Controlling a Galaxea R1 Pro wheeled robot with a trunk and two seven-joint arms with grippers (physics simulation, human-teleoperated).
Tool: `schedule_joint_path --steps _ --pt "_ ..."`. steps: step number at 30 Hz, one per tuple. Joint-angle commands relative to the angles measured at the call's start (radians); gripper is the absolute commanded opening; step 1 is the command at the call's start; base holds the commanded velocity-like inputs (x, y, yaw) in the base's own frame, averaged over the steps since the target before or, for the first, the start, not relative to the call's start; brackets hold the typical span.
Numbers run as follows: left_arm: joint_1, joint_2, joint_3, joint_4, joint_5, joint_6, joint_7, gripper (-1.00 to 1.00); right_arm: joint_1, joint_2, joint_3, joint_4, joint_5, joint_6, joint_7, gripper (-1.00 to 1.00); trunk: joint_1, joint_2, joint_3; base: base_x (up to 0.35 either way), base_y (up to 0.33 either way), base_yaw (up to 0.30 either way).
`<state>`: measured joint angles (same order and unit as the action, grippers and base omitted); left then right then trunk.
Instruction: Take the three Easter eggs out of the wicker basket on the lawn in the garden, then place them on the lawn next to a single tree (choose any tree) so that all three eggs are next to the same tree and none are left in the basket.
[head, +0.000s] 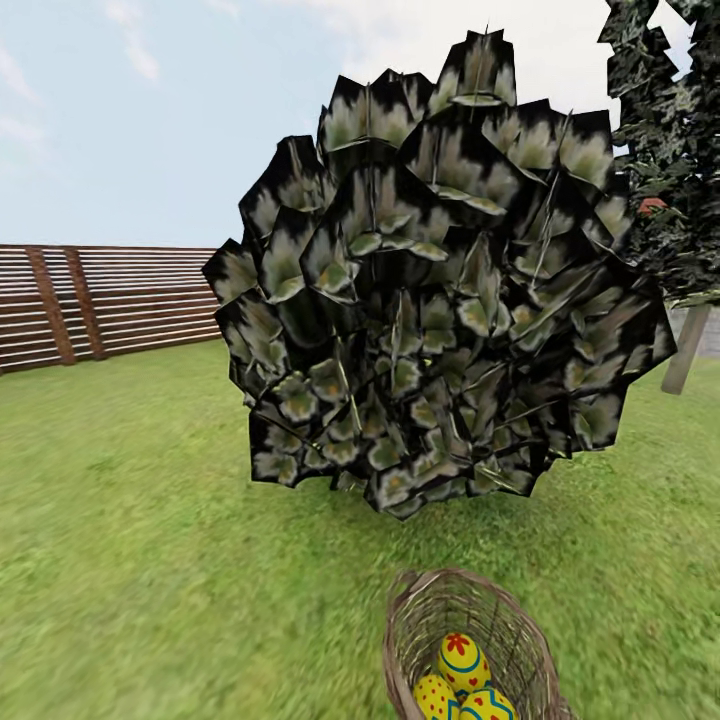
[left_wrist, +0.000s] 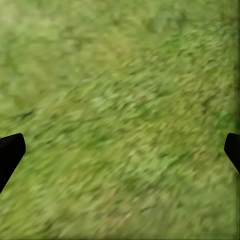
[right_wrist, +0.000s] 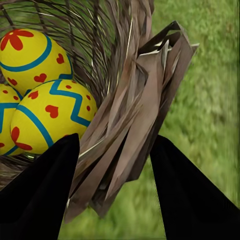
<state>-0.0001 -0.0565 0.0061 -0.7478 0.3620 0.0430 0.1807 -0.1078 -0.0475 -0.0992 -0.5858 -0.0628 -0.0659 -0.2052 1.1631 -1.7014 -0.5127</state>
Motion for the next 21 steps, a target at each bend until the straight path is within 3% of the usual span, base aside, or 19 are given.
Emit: schedule_joint_path --steps 1,21 --pt "0.000 0.000 0.001 -0.002 0.006 0.005 0.003 1.00 -0.001 0.000 0.001 0.000 -0.003 -0.005 0.000 -1.00 0.000 -0.001 -0.001 0.000 0.000 -0.261" --pt "0.000 0.000 0.002 -0.002 0.008 0.005 0.003 1.00 -0.001 -0.001 0.000 0.000 -0.003 -0.005 0.000 -1.00 0.000 -0.001 -0.001 0.000 0.000 -0.267"
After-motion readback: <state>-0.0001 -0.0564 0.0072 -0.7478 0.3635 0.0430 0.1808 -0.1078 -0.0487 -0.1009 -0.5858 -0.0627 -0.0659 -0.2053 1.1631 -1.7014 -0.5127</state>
